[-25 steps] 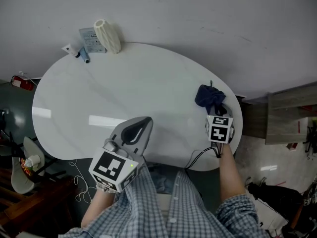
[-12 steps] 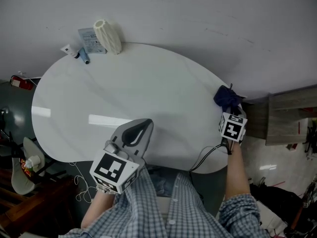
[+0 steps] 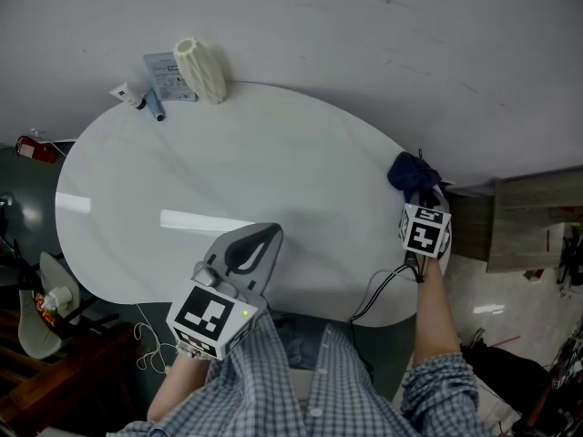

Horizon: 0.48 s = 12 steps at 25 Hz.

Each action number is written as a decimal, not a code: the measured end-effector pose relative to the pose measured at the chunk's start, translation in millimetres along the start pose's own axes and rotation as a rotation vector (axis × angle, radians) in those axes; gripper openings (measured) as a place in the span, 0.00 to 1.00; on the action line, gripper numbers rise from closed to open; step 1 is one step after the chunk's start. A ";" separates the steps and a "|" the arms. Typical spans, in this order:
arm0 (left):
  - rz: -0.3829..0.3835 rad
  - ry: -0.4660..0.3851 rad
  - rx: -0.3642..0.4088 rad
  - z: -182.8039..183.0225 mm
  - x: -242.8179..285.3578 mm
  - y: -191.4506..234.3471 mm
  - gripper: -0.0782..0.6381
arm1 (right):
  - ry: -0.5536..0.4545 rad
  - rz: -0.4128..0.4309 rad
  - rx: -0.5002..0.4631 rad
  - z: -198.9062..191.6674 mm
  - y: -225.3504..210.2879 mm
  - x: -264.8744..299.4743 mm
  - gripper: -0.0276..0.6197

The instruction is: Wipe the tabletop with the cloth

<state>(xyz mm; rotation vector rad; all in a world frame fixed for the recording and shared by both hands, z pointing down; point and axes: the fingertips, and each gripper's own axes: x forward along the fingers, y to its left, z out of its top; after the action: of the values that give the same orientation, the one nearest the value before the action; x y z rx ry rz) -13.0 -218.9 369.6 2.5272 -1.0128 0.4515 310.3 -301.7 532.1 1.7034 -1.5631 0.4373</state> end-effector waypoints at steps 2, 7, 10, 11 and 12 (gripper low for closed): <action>0.002 -0.002 -0.006 0.0 0.1 2.7 0.12 | -0.013 0.016 -0.020 11.2 9.0 4.9 0.08; 0.021 0.000 -0.034 -3.0 -3.2 13.0 0.12 | -0.033 0.057 -0.056 40.6 33.5 19.5 0.08; 0.039 0.001 -0.047 -5.2 -6.0 21.0 0.12 | -0.053 0.080 -0.078 59.6 50.2 28.3 0.08; 0.047 -0.001 -0.055 -5.1 -6.9 23.9 0.12 | -0.060 0.089 -0.083 65.4 55.7 30.9 0.08; 0.056 -0.004 -0.064 -4.9 -8.0 26.8 0.12 | -0.066 0.098 -0.088 70.9 61.1 33.2 0.08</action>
<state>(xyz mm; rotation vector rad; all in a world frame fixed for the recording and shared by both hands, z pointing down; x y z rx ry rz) -38.3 -229.9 376.5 2.4493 -1.0845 0.4238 241.3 -372.9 528.1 1.5937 -1.6939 0.3590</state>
